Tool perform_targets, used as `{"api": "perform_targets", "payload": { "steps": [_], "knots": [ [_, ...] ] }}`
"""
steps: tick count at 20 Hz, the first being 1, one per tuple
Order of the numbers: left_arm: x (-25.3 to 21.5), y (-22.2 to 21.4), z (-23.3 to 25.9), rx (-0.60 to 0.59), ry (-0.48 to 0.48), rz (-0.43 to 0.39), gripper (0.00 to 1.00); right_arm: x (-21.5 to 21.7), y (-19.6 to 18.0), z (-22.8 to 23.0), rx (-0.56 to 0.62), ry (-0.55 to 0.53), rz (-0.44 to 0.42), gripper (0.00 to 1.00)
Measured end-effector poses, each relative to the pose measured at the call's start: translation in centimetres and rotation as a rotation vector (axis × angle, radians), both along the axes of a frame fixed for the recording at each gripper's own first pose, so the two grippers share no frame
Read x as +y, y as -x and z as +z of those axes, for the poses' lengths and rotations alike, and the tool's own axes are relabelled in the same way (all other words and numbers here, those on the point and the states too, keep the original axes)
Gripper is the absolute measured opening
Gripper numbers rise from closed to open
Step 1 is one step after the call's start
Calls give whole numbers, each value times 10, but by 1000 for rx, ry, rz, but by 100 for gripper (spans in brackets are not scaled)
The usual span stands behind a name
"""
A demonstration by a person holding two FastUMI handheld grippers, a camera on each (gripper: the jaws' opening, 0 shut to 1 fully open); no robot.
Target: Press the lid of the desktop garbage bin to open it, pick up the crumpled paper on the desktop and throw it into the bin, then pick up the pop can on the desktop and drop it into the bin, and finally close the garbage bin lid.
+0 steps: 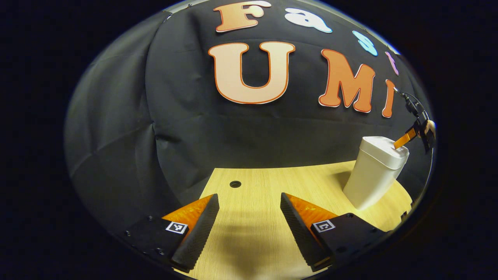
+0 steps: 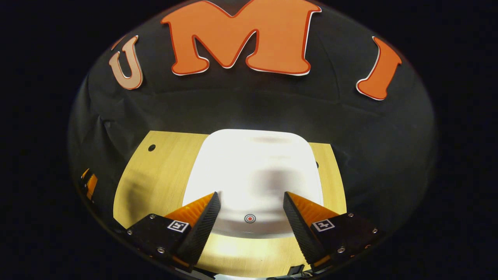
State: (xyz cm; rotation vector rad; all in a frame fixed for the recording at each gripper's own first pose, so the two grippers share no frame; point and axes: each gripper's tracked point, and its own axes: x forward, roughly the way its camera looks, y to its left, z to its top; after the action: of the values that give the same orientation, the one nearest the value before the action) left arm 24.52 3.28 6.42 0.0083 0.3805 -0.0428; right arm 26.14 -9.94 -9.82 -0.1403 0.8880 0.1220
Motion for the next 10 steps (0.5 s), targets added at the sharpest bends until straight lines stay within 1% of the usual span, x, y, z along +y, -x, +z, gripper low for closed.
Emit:
{"api": "perform_targets", "payload": {
  "steps": [4,5,6,10],
  "knots": [
    [-6,0,-4,7,14,-13,100,1,0,-5,-39,-53,-2,100],
    [-8,2,-6,11,11,-17,100,1,-1,-4,-52,-52,7,99],
    [-9,1,-5,9,8,-19,100,1,-3,-3,-69,-53,3,100],
    [-14,-4,15,-25,2,-26,100,-1,-4,1,-97,-61,-31,100]
  ]
}}
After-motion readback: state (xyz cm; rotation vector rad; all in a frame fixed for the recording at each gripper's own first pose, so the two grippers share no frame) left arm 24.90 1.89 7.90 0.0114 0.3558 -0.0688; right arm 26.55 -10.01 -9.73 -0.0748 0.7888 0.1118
